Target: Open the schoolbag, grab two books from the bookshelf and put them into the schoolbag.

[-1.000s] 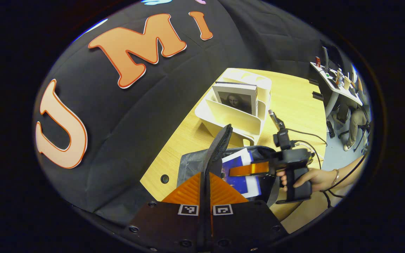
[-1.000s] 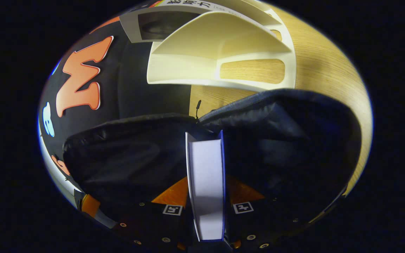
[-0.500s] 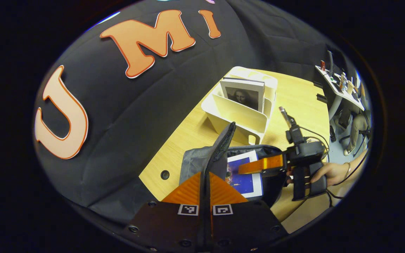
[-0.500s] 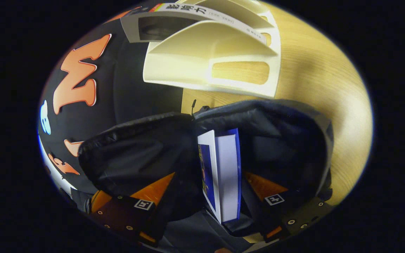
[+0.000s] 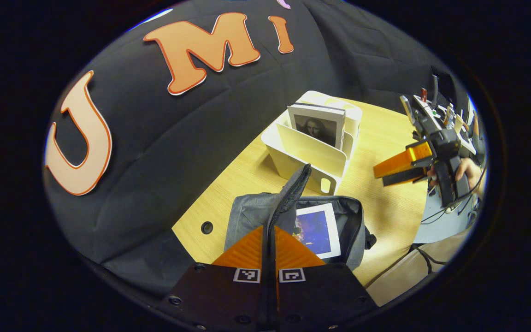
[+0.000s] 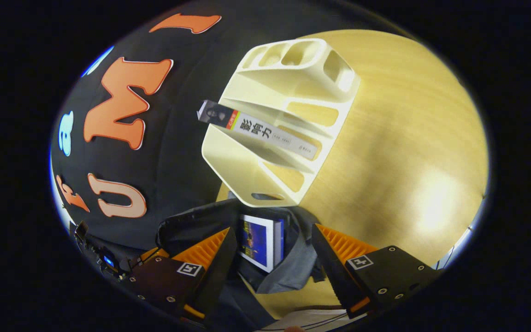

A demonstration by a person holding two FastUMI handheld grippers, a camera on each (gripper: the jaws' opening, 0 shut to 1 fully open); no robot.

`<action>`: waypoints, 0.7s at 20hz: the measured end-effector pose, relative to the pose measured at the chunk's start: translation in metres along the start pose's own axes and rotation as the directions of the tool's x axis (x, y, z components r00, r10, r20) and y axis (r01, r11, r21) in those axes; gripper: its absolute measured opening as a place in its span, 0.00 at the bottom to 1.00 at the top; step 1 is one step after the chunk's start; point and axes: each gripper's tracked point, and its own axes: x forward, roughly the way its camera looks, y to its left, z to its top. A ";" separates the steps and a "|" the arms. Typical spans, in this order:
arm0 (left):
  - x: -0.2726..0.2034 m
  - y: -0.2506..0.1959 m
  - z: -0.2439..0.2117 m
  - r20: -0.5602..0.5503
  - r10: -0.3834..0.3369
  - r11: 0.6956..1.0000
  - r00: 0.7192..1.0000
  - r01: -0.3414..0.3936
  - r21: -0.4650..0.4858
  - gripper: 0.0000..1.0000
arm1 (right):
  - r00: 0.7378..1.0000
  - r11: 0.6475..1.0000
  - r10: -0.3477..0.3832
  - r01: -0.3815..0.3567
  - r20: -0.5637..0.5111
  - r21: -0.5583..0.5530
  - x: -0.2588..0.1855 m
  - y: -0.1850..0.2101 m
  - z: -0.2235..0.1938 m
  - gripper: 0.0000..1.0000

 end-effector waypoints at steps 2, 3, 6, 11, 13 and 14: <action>-0.001 -0.003 -0.001 0.006 -0.008 1.000 1.000 0.008 -0.012 0.01 | 0.996 0.987 -0.083 0.088 0.038 -0.137 -0.017 -0.007 0.031 0.98; -0.002 -0.005 -0.002 0.010 -0.015 1.000 1.000 0.015 -0.025 0.01 | 0.991 0.969 -0.114 0.125 0.062 -0.214 -0.027 -0.004 0.049 0.98; 0.000 0.002 -0.007 0.014 -0.010 0.998 1.000 0.011 -0.068 0.01 | 0.981 0.907 -0.171 0.194 0.093 -0.374 -0.049 0.020 0.091 0.98; 0.000 0.002 -0.017 0.021 -0.006 0.998 1.000 0.008 -0.055 0.01 | 0.954 0.732 -0.272 0.291 0.127 -0.616 -0.061 0.078 0.140 0.98; -0.001 0.003 -0.017 0.028 -0.008 0.998 1.000 0.009 -0.058 0.01 | 0.950 0.687 -0.292 0.286 0.107 -0.668 -0.050 0.108 0.148 0.98; -0.001 0.004 -0.018 0.028 -0.008 0.998 1.000 0.010 -0.060 0.01 | 0.946 0.657 -0.312 0.285 0.092 -0.698 -0.042 0.119 0.151 0.98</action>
